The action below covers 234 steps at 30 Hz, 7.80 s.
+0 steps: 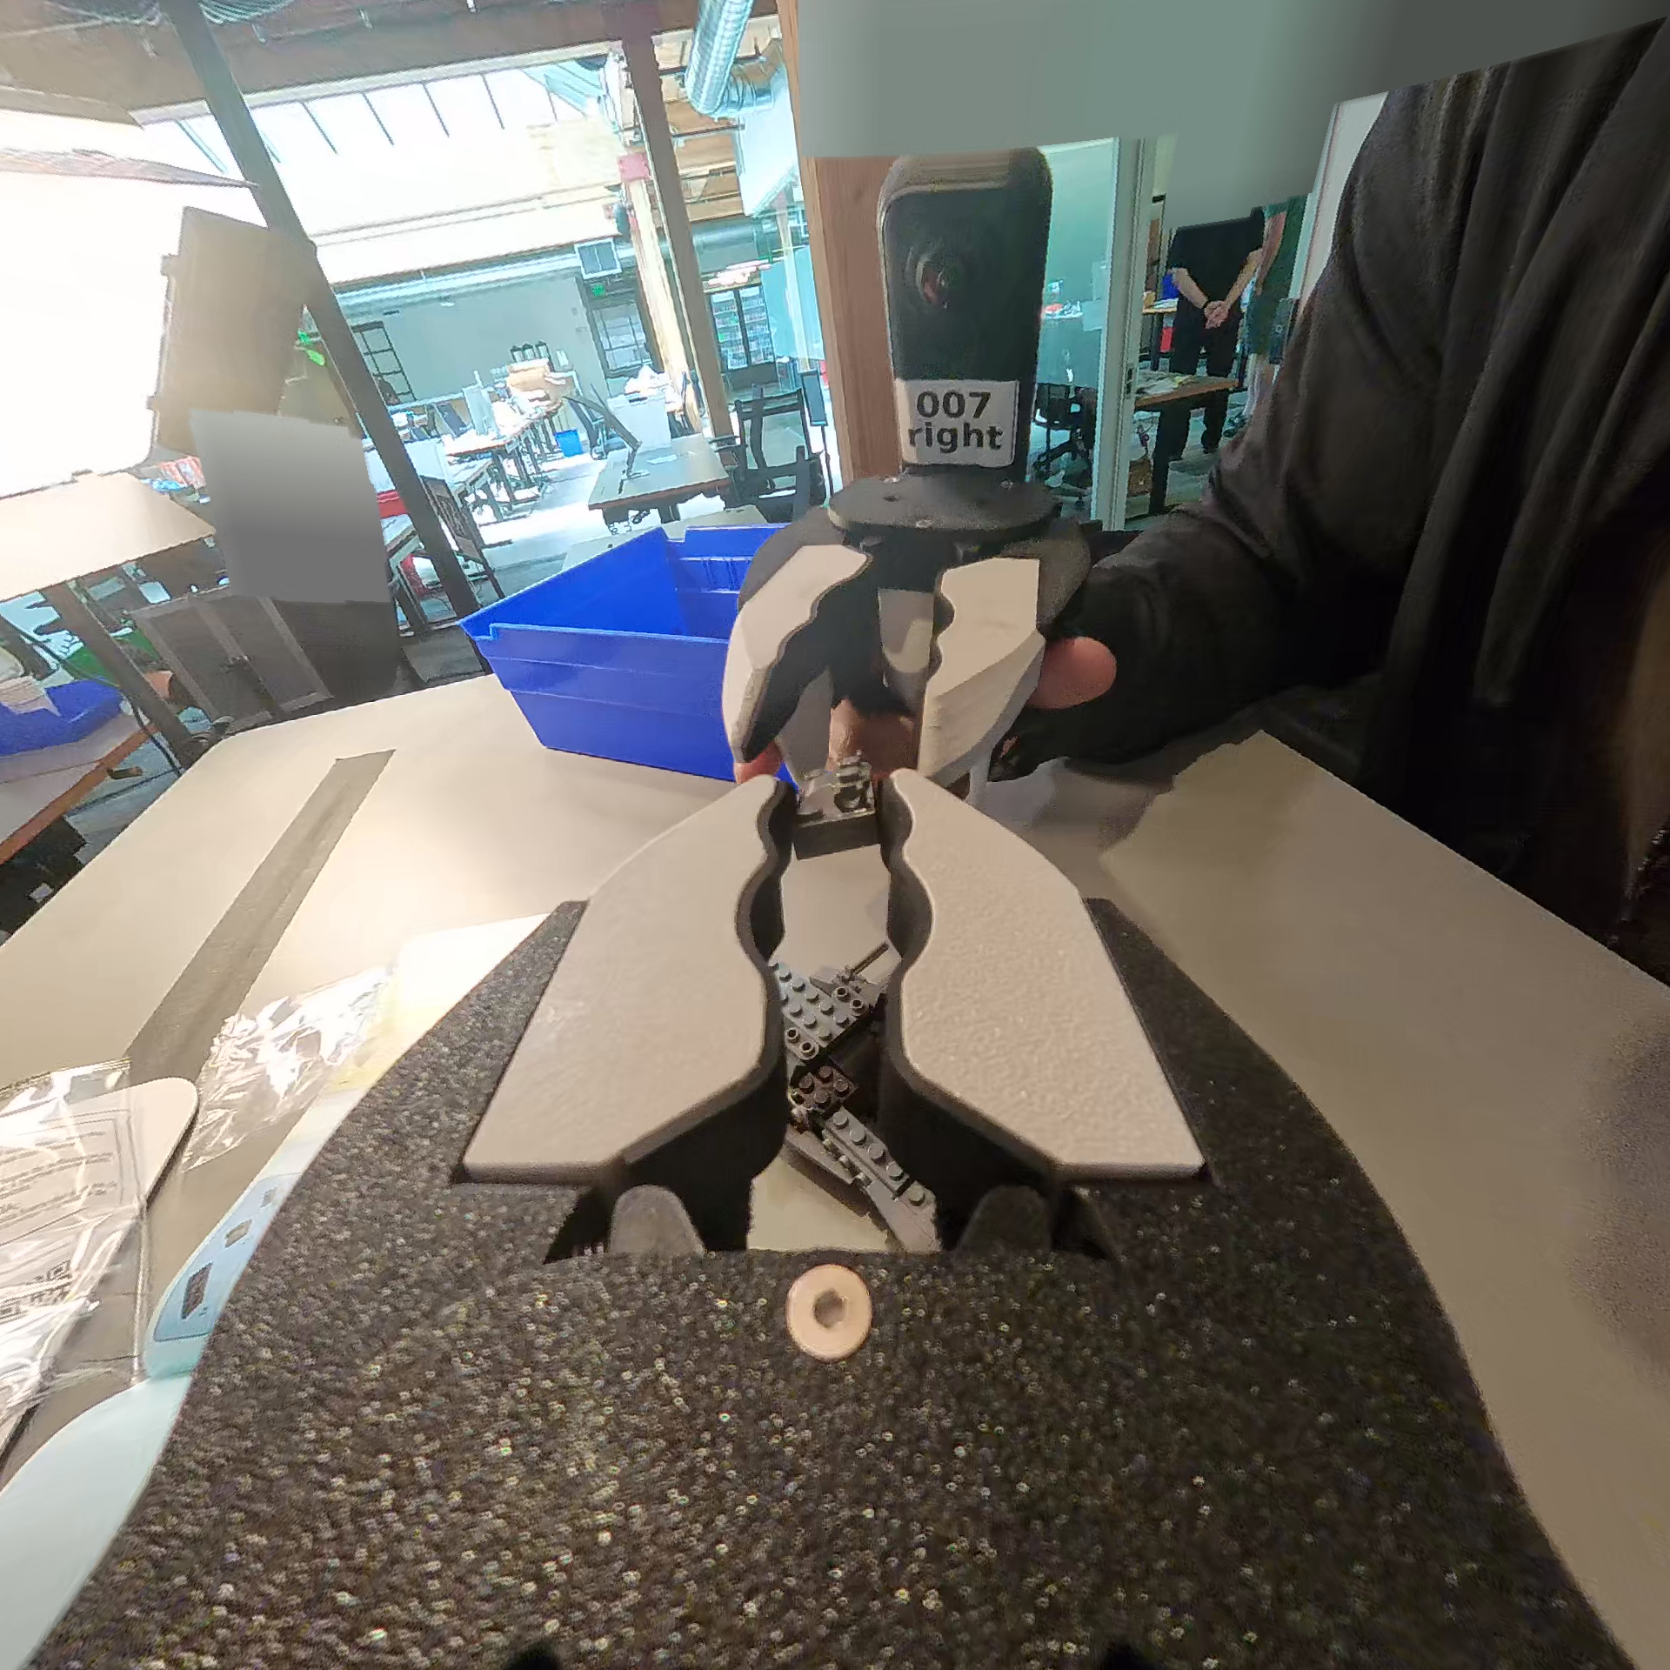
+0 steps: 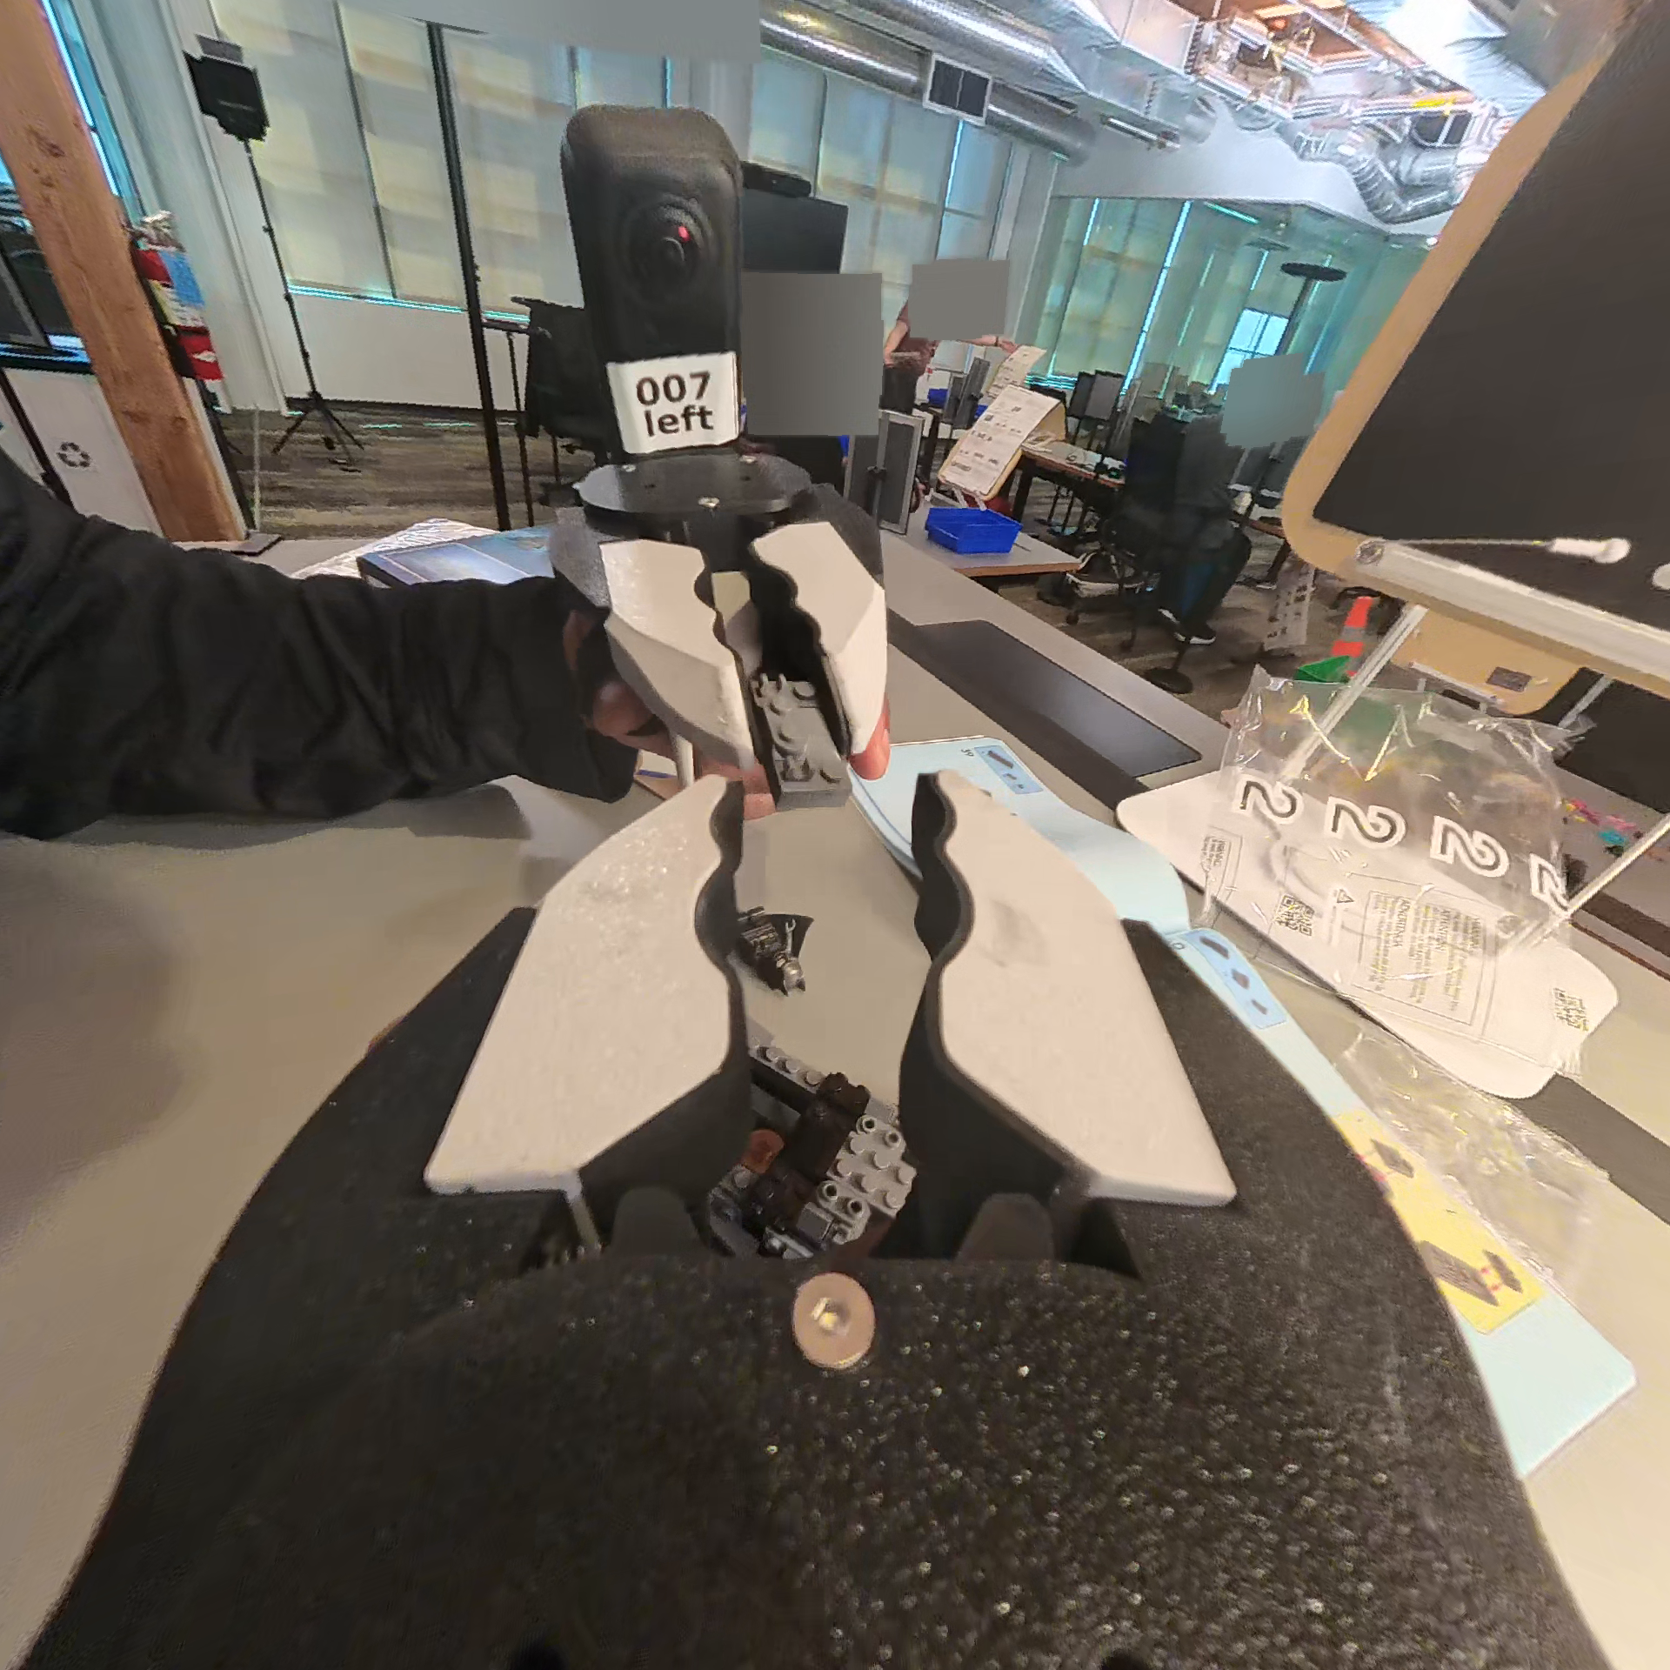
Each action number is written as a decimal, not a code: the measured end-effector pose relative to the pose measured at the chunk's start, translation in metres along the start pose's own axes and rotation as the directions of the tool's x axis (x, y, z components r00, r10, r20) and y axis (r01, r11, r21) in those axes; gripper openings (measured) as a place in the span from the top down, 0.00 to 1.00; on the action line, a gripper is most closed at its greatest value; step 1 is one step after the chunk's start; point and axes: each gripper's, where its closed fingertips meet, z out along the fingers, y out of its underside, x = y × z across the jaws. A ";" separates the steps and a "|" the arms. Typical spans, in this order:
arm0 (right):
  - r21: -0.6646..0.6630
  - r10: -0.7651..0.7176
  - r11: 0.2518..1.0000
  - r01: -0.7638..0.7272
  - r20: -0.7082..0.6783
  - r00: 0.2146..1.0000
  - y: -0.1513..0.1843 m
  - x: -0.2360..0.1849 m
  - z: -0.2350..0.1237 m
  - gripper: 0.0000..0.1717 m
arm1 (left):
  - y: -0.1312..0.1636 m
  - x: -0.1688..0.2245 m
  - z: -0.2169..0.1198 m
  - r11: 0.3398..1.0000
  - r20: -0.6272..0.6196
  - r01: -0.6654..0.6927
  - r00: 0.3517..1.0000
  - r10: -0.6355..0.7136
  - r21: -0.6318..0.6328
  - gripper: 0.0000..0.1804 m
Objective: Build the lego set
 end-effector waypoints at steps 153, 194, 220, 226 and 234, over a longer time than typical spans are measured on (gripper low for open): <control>-0.416 -0.055 0.904 -0.095 -0.335 0.941 0.099 0.018 -0.021 0.87 | 0.129 -0.006 0.002 0.585 0.648 0.634 0.727 -0.227 -0.506 0.92; -0.336 0.039 0.938 -0.087 -0.145 0.989 0.079 0.010 -0.021 0.88 | 0.121 -0.003 -0.006 0.582 0.646 0.607 0.743 -0.174 -0.541 0.92; -0.361 0.030 0.931 -0.052 -0.067 0.997 0.083 0.002 -0.019 0.90 | 0.115 0.000 -0.010 0.576 0.634 0.586 0.759 -0.145 -0.569 0.92; -0.358 0.029 0.933 -0.047 -0.057 0.998 0.083 -0.001 -0.019 0.91 | 0.115 0.001 -0.010 0.573 0.631 0.584 0.762 -0.143 -0.575 0.92; -0.360 0.020 0.933 -0.030 -0.030 0.999 0.083 -0.006 -0.018 0.91 | 0.116 0.001 -0.010 0.570 0.629 0.583 0.764 -0.143 -0.579 0.92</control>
